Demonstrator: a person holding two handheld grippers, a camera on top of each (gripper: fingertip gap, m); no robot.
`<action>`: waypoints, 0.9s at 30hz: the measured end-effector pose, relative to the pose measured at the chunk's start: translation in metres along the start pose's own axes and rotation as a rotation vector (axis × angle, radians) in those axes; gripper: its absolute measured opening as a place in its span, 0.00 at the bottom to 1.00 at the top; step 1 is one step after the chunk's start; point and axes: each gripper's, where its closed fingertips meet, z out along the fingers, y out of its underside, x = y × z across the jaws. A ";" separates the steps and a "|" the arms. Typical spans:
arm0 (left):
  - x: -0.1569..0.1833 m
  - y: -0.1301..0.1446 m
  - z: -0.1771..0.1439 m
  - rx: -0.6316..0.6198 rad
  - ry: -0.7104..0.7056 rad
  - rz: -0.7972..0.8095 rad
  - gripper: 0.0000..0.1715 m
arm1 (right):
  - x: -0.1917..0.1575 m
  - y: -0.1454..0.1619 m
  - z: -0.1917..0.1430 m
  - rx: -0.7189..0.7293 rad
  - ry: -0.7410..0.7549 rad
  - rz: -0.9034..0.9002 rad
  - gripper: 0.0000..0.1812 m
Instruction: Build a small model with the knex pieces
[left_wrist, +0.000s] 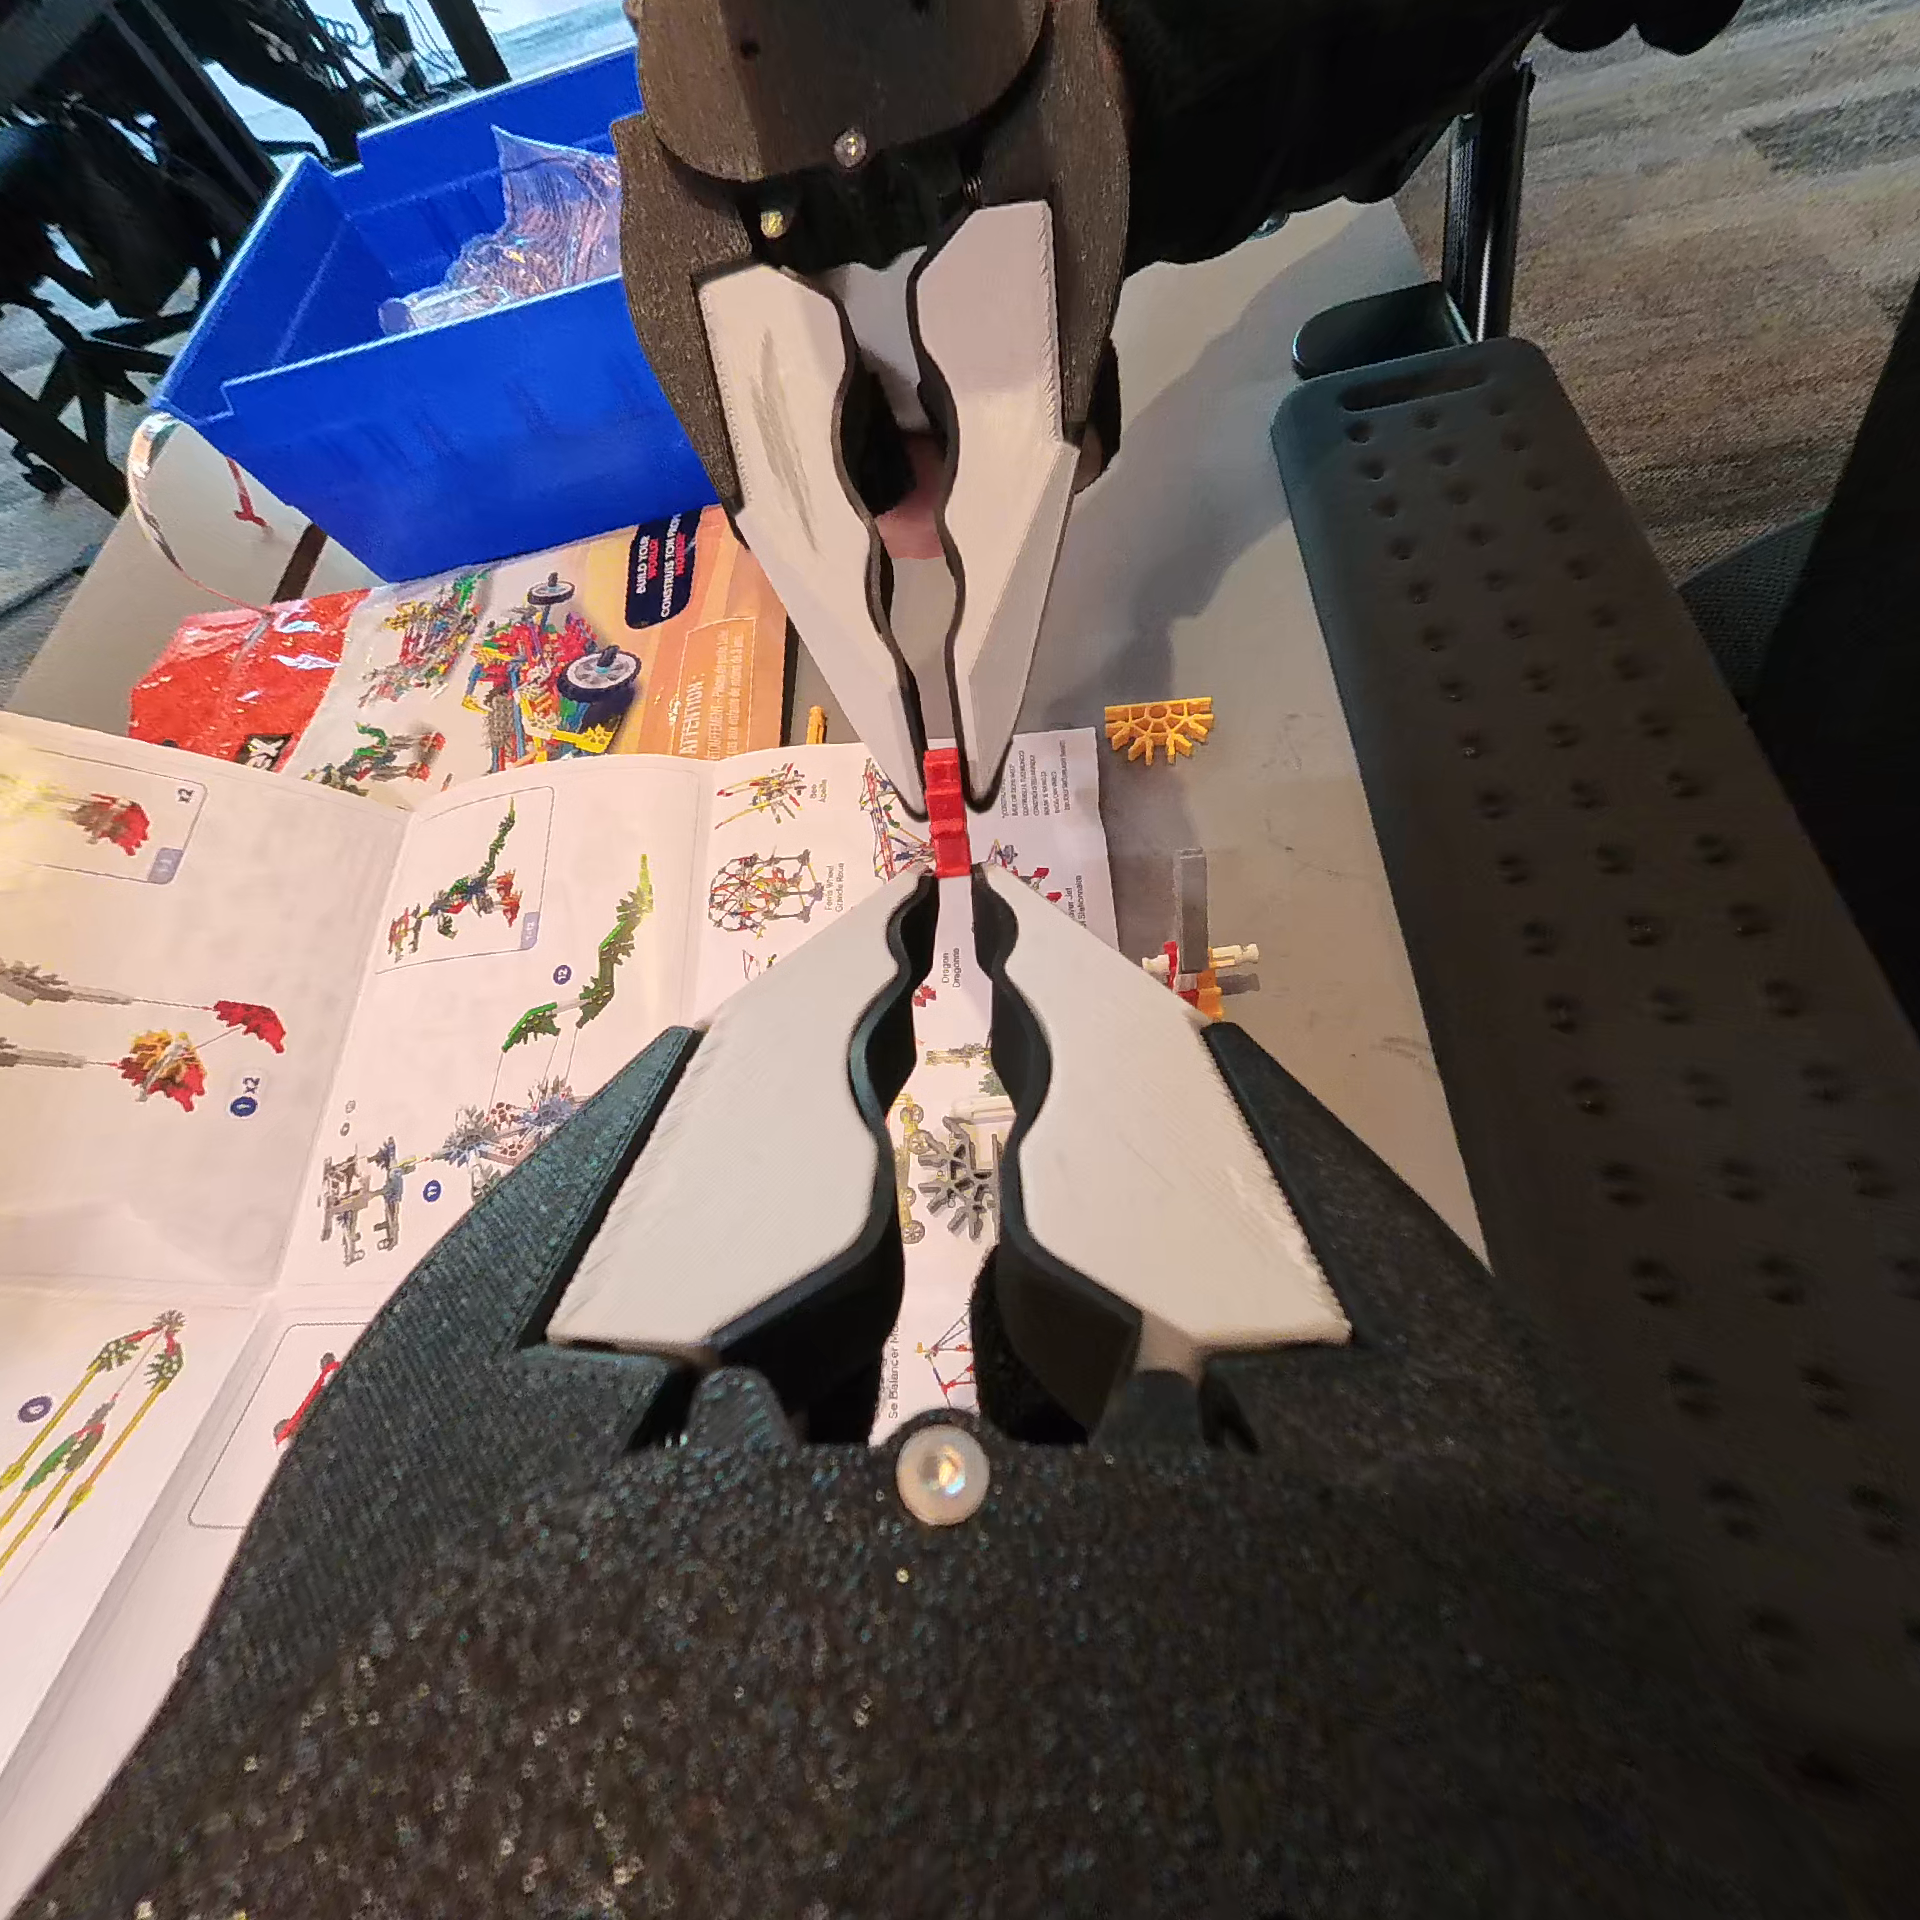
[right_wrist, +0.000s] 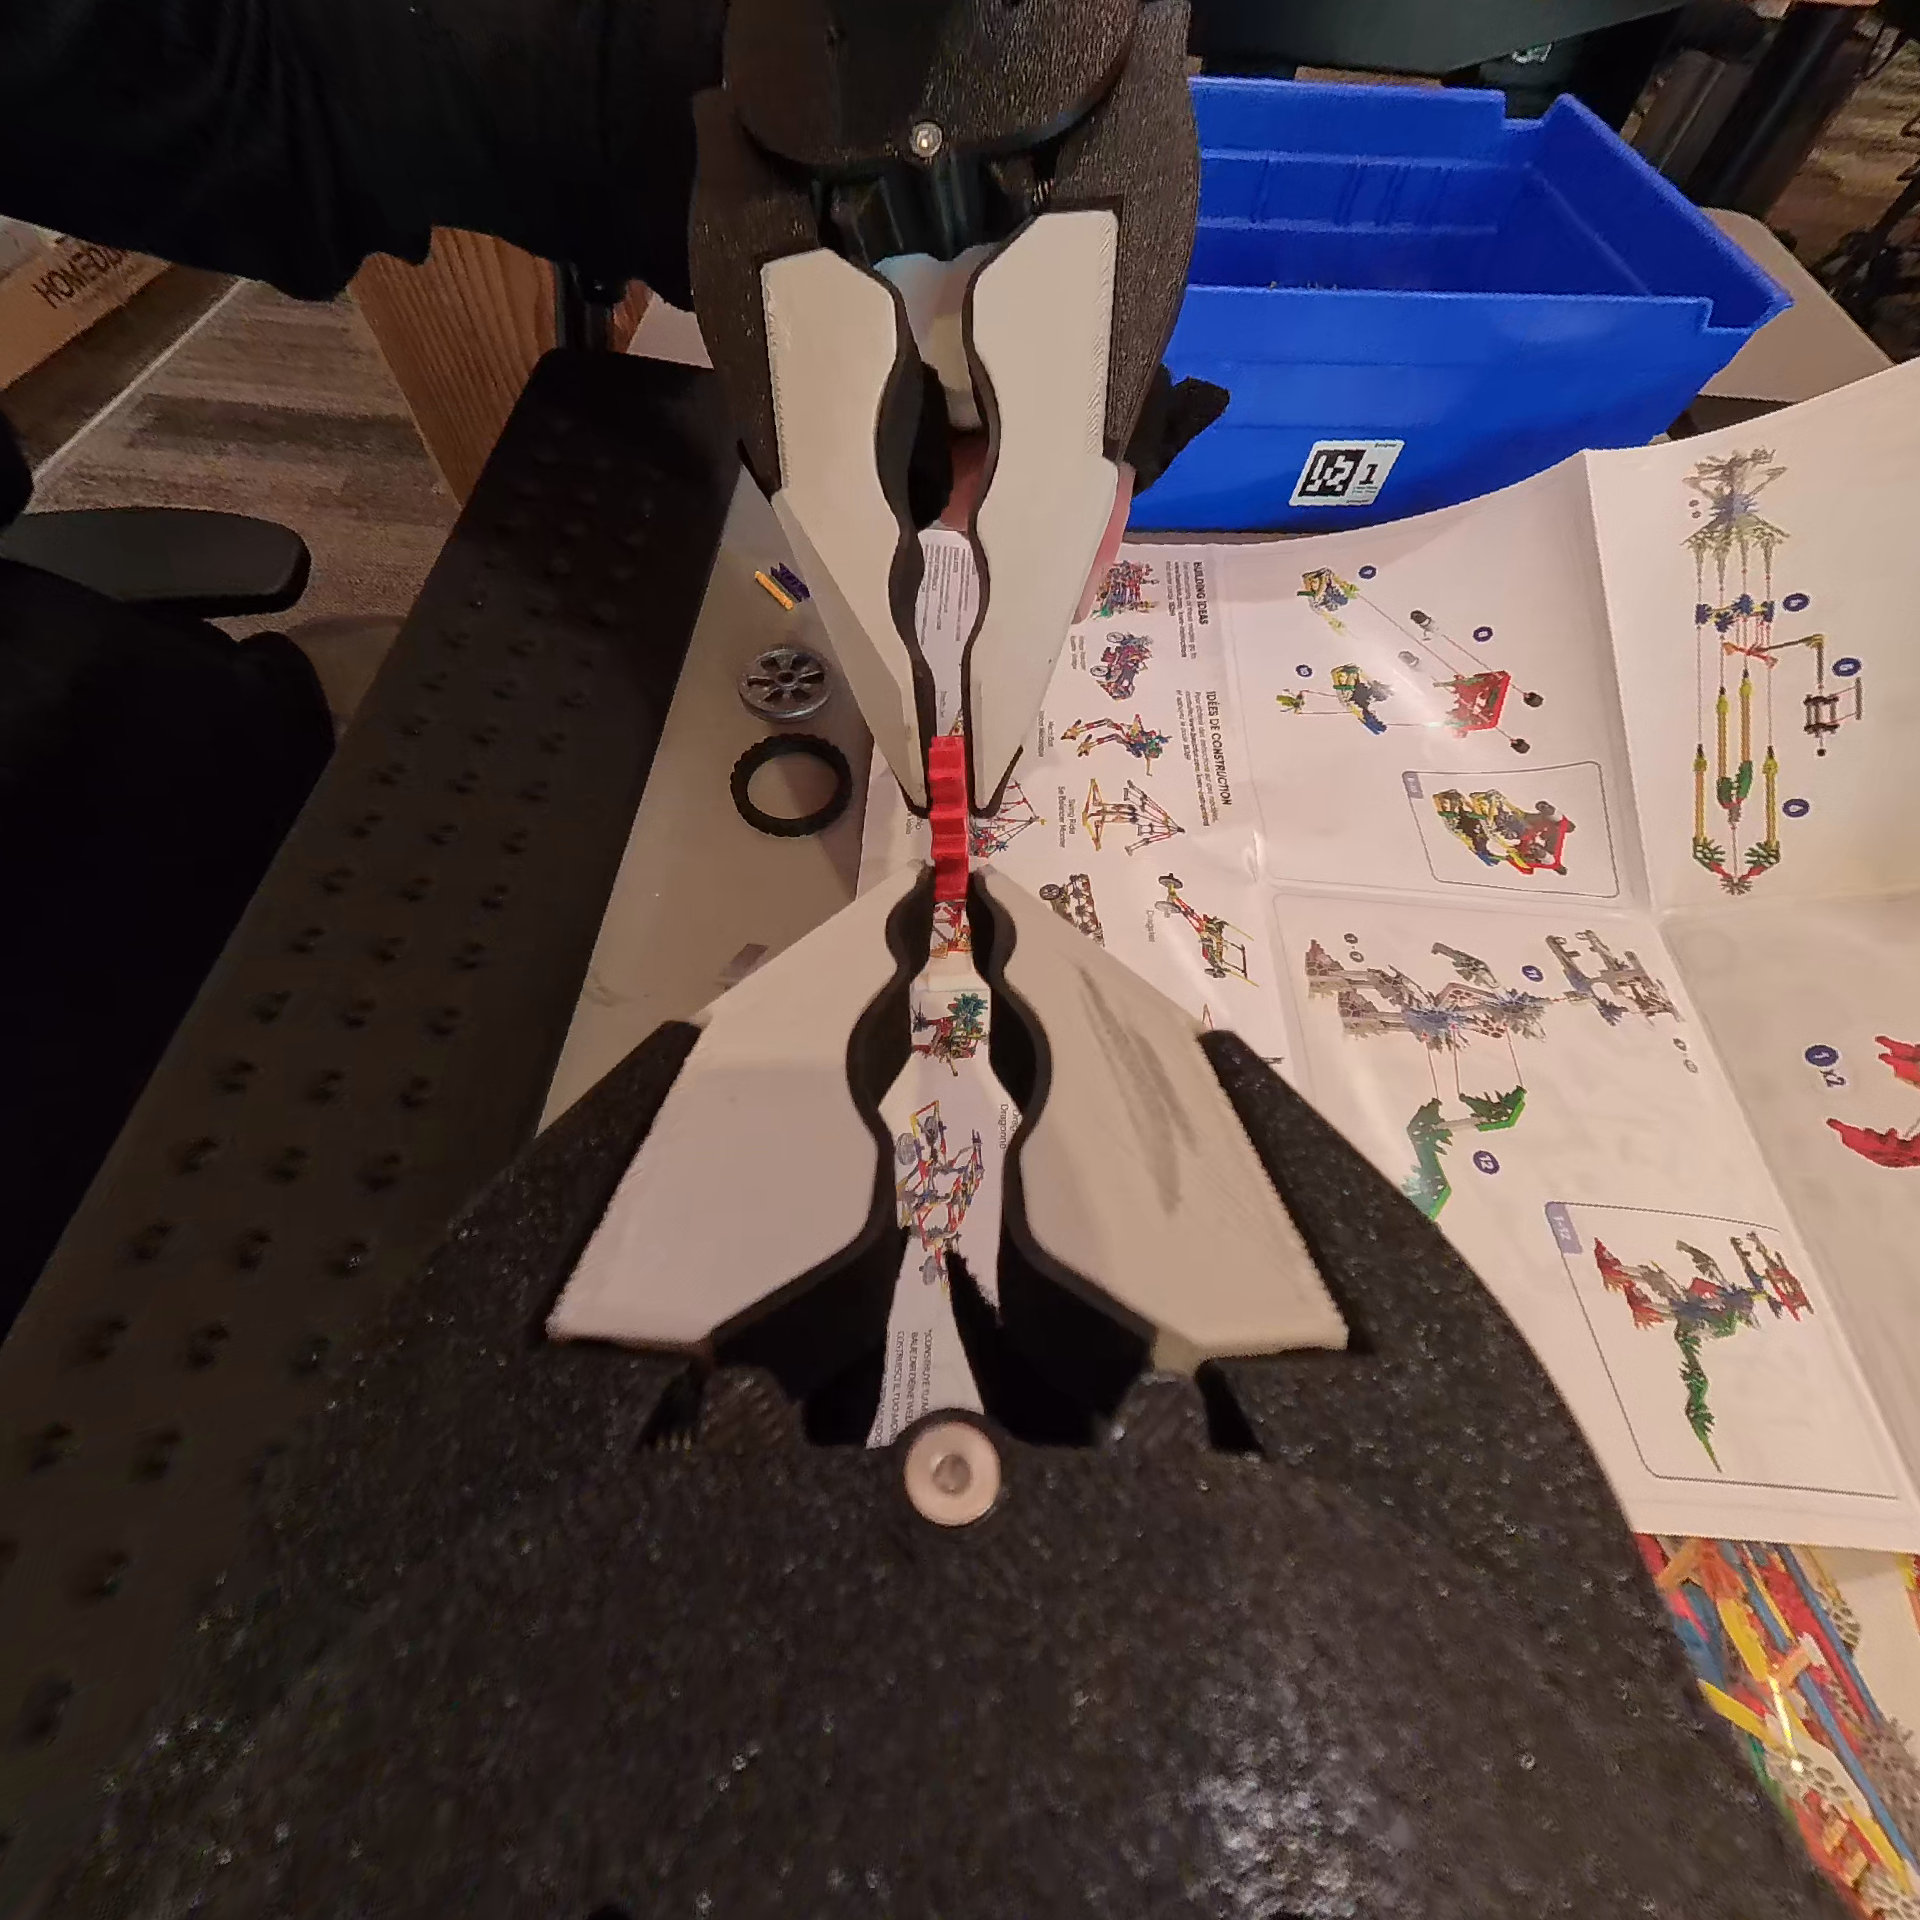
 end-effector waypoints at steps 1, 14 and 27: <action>0.000 0.000 0.000 0.001 -0.001 0.002 0.03 | 0.000 0.001 0.000 -0.005 0.000 -0.002 0.03; 0.001 -0.001 0.000 -0.007 0.001 0.012 0.03 | -0.002 0.006 0.003 -0.038 0.002 -0.022 0.03; 0.001 0.001 0.000 -0.007 0.000 0.002 0.03 | -0.003 0.011 0.006 -0.060 0.003 -0.031 0.06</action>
